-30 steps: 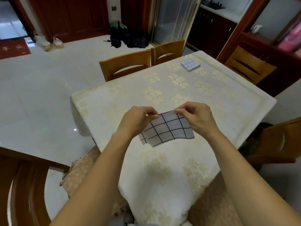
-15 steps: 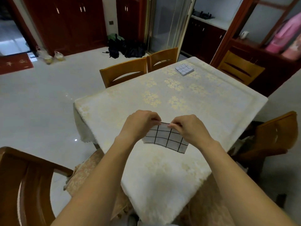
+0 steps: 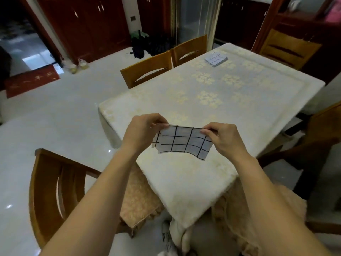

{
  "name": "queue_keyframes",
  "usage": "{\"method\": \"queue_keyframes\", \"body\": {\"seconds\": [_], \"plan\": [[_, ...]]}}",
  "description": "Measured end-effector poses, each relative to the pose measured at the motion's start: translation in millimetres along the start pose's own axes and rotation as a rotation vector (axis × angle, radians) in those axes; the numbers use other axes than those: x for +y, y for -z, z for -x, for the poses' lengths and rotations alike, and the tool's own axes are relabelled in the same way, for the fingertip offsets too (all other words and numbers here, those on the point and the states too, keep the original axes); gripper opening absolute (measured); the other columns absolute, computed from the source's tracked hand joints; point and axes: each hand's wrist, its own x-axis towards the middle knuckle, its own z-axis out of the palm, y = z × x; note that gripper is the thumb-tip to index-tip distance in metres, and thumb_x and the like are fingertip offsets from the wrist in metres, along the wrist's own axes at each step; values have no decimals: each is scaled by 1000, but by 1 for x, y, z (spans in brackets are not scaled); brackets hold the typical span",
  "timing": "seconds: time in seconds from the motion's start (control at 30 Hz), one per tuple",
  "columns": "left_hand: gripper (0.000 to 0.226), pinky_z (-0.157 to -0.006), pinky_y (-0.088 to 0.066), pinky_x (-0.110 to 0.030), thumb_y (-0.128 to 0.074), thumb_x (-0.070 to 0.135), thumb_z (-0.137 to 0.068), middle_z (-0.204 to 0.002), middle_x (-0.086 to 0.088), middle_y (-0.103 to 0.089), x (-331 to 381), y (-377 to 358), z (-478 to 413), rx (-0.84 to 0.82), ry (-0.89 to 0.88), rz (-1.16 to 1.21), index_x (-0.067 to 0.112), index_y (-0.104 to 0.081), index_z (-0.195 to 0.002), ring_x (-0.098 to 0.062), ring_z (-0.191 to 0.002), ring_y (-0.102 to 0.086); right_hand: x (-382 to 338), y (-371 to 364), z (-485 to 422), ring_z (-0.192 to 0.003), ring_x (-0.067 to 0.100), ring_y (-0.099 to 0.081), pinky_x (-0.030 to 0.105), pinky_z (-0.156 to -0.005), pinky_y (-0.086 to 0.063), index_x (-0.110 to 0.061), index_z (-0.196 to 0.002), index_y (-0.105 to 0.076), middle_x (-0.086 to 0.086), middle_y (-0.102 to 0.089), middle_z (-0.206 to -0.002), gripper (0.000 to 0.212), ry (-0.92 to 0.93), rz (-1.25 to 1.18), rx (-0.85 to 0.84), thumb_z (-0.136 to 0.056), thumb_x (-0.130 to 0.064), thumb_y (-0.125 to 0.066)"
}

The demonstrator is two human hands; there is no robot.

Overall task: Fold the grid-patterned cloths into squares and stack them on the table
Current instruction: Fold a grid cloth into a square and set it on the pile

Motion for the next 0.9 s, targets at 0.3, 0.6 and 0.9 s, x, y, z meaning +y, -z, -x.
{"method": "queue_keyframes", "body": {"seconds": [0.3,0.6,0.9], "plan": [[6,-75,-49,-20,-65,28,-95,-89,10,-68,-15,50,36,35,-53,43,23,-67,-94,3,-84,-60,-57,-26,29,-78,15,-65,25,-69,-48,-17,-94,-72,-5,-72,-84,10,42,21,86,-95,-22,-63],[4,-73,-49,-19,-65,24,-96,-88,12,-64,-90,139,80,-30,-215,65,23,-69,-96,-10,-89,-65,-213,-140,34,-87,23,-67,41,-77,-54,-16,-100,-72,2,-74,-95,17,122,94,105,-92,-30,-66],[25,-81,-58,-30,-73,38,-86,-107,8,-71,-230,272,108,-142,-265,-52,30,-65,-108,-9,-98,-65,-361,-274,21,-74,24,-63,41,-62,-52,-23,-98,-70,0,-72,-82,19,80,124,54,-97,-35,-55]]}}
